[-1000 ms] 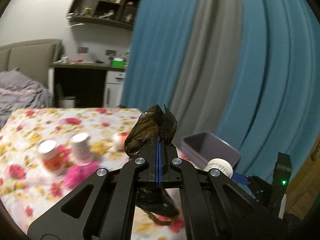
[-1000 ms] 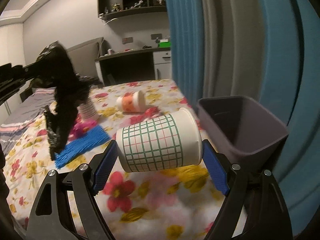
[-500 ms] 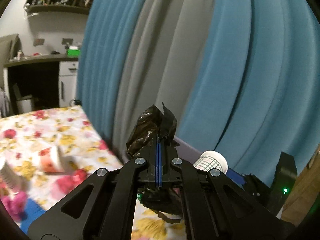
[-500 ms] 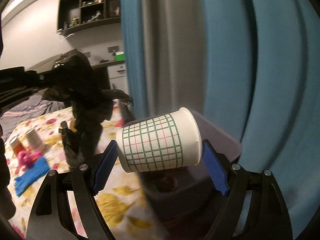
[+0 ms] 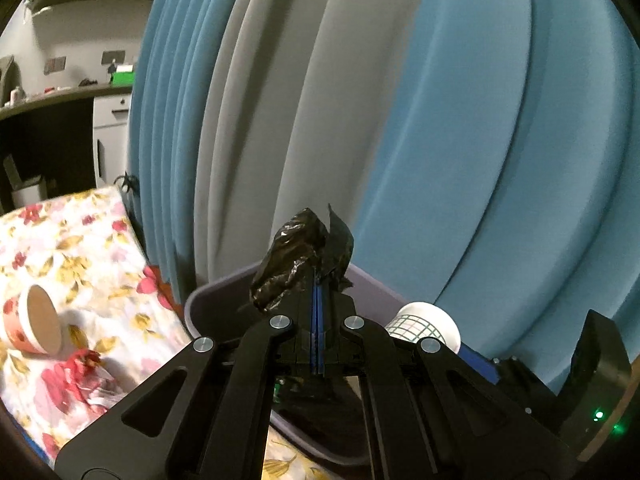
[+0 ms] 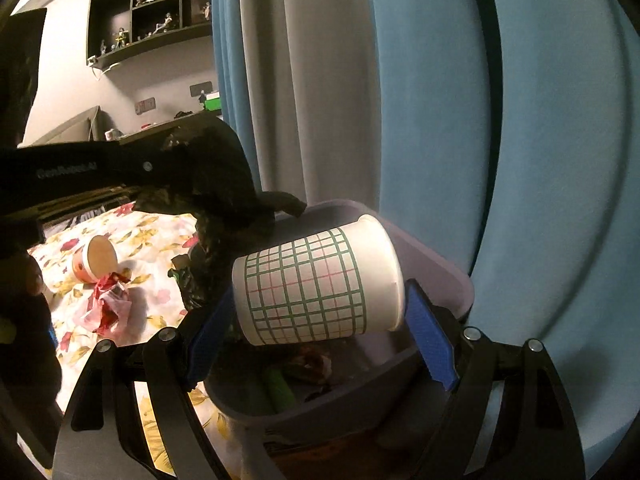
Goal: Collect trash
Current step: 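Open both tools to drop the black bag and grid cup into the bin, then move both open tools back over the pink bag and blue mesh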
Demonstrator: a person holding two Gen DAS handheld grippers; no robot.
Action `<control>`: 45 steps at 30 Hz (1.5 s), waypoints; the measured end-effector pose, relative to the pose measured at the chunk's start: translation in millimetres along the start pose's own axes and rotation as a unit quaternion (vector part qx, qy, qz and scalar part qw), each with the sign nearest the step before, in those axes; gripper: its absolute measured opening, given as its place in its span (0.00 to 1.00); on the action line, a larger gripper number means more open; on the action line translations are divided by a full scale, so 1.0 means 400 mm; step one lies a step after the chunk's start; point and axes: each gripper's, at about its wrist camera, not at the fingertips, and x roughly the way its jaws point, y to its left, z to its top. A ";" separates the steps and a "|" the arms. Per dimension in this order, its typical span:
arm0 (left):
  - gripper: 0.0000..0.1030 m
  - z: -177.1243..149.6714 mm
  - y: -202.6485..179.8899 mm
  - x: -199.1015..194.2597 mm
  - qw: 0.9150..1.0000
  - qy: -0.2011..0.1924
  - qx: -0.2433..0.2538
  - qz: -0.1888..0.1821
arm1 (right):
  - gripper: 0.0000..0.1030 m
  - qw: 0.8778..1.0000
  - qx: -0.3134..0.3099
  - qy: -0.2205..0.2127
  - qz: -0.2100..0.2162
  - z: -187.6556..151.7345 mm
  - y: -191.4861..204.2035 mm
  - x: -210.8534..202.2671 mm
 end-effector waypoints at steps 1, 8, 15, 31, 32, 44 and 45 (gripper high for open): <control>0.00 -0.006 0.002 0.009 1.000 0.004 0.001 0.001 | 0.78 1.000 0.001 0.002 0.001 0.000 -0.001 0.006; 0.00 -0.034 0.009 0.043 1.000 0.025 -0.005 0.002 | 0.78 1.000 -0.006 0.017 0.003 -0.001 0.002 0.039; 0.00 -0.045 0.018 0.056 0.999 0.039 -0.008 0.007 | 0.78 1.000 -0.011 0.028 0.004 -0.005 0.006 0.060; 0.86 -0.062 0.100 -0.033 0.997 0.019 -0.043 0.055 | 0.83 0.999 -0.008 0.045 -0.005 -0.013 0.007 0.071; 0.89 -0.064 0.111 -0.055 0.997 0.012 -0.044 0.063 | 0.83 0.999 -0.006 0.043 -0.008 -0.012 0.004 0.062; 0.94 -0.162 0.211 -0.424 0.983 -0.039 -0.031 0.179 | 0.94 0.999 0.019 -0.035 0.007 -0.003 0.050 -0.168; 0.94 -0.178 0.221 -0.459 0.980 -0.042 -0.034 0.189 | 0.94 0.999 0.020 -0.045 0.011 -0.006 0.067 -0.188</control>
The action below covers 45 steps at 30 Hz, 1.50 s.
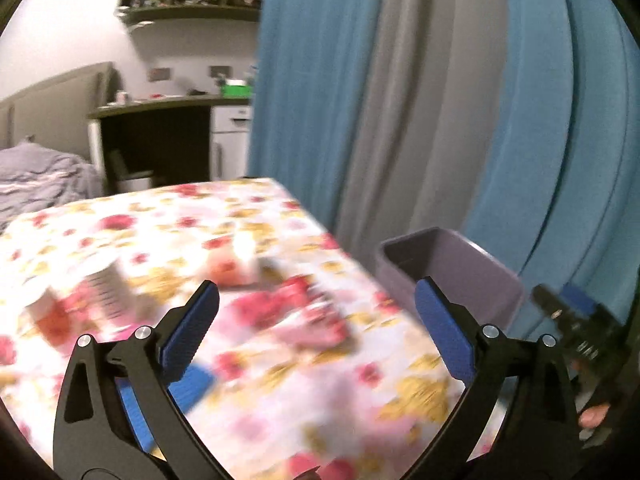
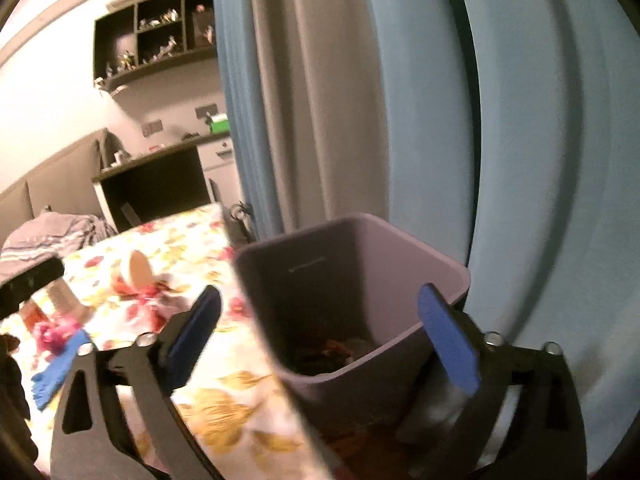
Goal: Collect trash
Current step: 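Move both open tools back over the pink bag and blue mesh, then grasp the pink plastic bag with the right tool while the left tool grasps the blue mesh net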
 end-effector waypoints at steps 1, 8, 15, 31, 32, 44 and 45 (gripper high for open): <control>0.94 -0.017 0.040 -0.039 1.000 -0.002 -0.007 0.019 | 0.94 1.000 -0.001 -0.007 0.005 -0.001 0.015 -0.015; 0.94 -0.099 0.245 -0.206 0.991 -0.010 -0.072 0.114 | 0.94 0.998 -0.020 -0.012 0.050 -0.032 0.163 -0.084; 0.94 -0.175 0.389 -0.318 0.977 -0.011 -0.099 0.190 | 0.94 0.992 -0.059 0.036 0.102 -0.107 0.344 -0.088; 0.94 -0.252 0.593 -0.419 0.950 -0.022 -0.153 0.272 | 0.92 0.966 -0.157 0.104 0.177 -0.212 0.702 -0.030; 0.94 -0.255 0.602 -0.420 0.948 -0.022 -0.155 0.276 | 0.92 0.965 -0.159 0.104 0.181 -0.212 0.715 -0.023; 0.94 -0.263 0.659 -0.407 0.944 -0.013 -0.160 0.290 | 0.75 0.953 -0.181 0.131 0.205 -0.214 0.902 0.114; 0.94 -0.265 0.664 -0.406 0.943 -0.012 -0.161 0.289 | 0.74 0.952 -0.182 0.137 0.203 -0.220 0.911 0.129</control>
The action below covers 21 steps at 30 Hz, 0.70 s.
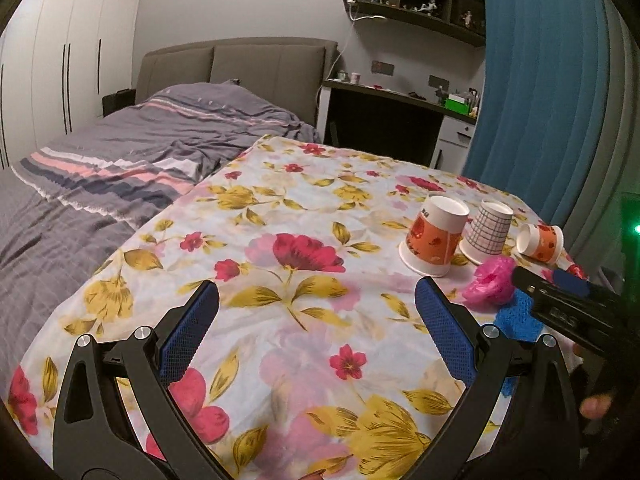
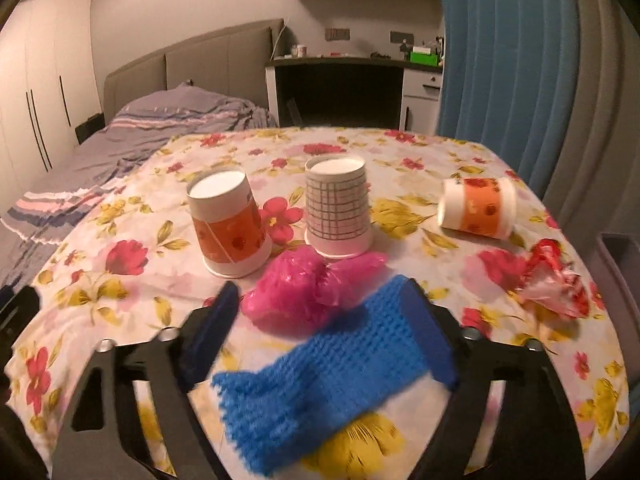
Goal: Collect trash
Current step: 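Grasp the pink plastic bag with the right tool while the left tool grasps the blue mesh net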
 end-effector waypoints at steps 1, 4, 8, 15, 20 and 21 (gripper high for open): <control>0.94 0.000 0.007 0.006 1.000 0.002 -0.002 -0.002 | 0.74 1.000 0.001 0.006 0.000 0.002 0.003 0.015; 0.94 0.000 0.009 0.011 1.000 0.003 0.000 -0.006 | 0.60 1.000 0.003 0.023 -0.003 0.000 0.006 0.054; 0.94 -0.001 0.002 0.011 1.000 0.003 0.005 -0.016 | 0.41 0.999 0.014 0.045 0.010 -0.011 0.000 0.076; 0.94 -0.007 -0.028 0.000 0.999 0.004 0.016 -0.037 | 0.22 1.000 0.022 0.012 0.008 -0.022 -0.023 0.017; 0.94 -0.011 -0.080 -0.015 0.997 0.008 0.030 -0.073 | 0.22 0.998 0.050 -0.028 0.009 -0.040 -0.077 -0.088; 0.94 -0.011 -0.091 -0.016 0.996 0.009 0.034 -0.080 | 0.22 0.998 0.052 -0.033 0.007 -0.046 -0.087 -0.104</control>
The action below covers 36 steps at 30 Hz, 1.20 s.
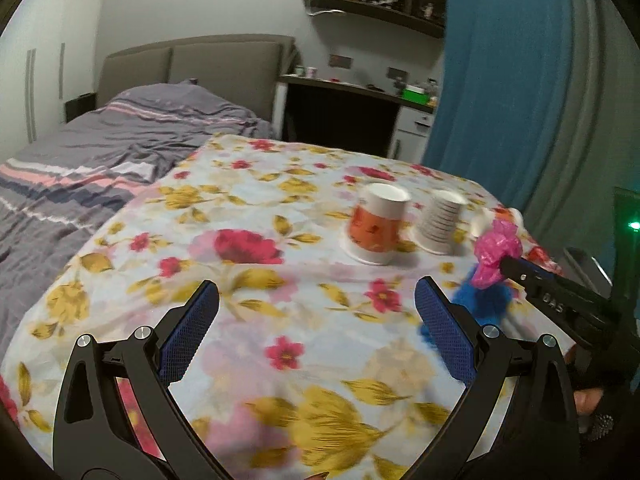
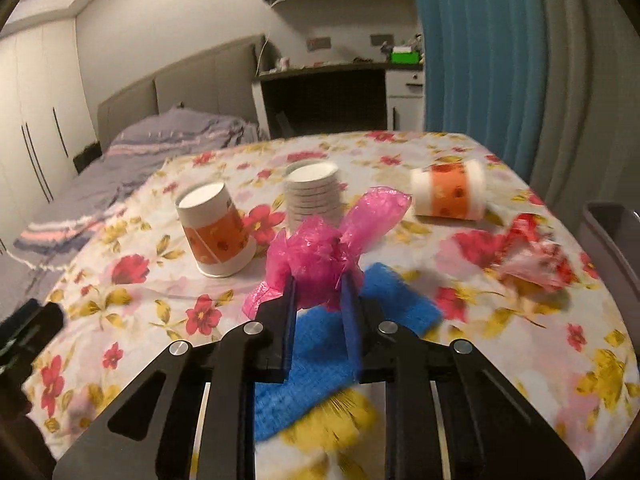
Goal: Collect trash
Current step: 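Grasp the pink plastic bag with the right tool while the left tool grasps the blue mesh net, then carry the pink bag and blue mesh in both tools over the grey bin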
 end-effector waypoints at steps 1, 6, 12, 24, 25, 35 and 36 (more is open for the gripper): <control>0.94 0.000 -0.022 0.002 1.000 0.003 0.008 -0.012 | 0.22 1.000 0.001 -0.006 -0.004 -0.004 -0.009 -0.018; 0.94 -0.008 -0.117 0.037 0.998 0.027 0.038 -0.051 | 0.22 0.999 0.017 -0.025 -0.027 -0.035 -0.072 -0.106; 0.92 -0.036 -0.237 0.121 0.990 0.075 0.082 -0.083 | 0.22 0.998 0.045 -0.028 -0.042 -0.064 -0.138 -0.160; 0.73 -0.081 -0.346 0.263 0.972 0.177 0.132 -0.080 | 0.22 0.996 0.060 -0.029 -0.052 -0.090 -0.226 -0.207; 0.71 -0.081 -0.346 0.265 0.972 0.179 0.134 -0.076 | 0.22 0.996 0.060 -0.029 -0.051 -0.090 -0.228 -0.208; 0.18 -0.087 -0.375 0.251 0.967 0.174 0.154 -0.105 | 0.22 0.997 0.060 -0.027 -0.046 -0.097 -0.230 -0.215; 0.16 -0.088 -0.380 0.249 0.966 0.173 0.158 -0.108 | 0.22 0.997 0.059 -0.027 -0.046 -0.096 -0.230 -0.215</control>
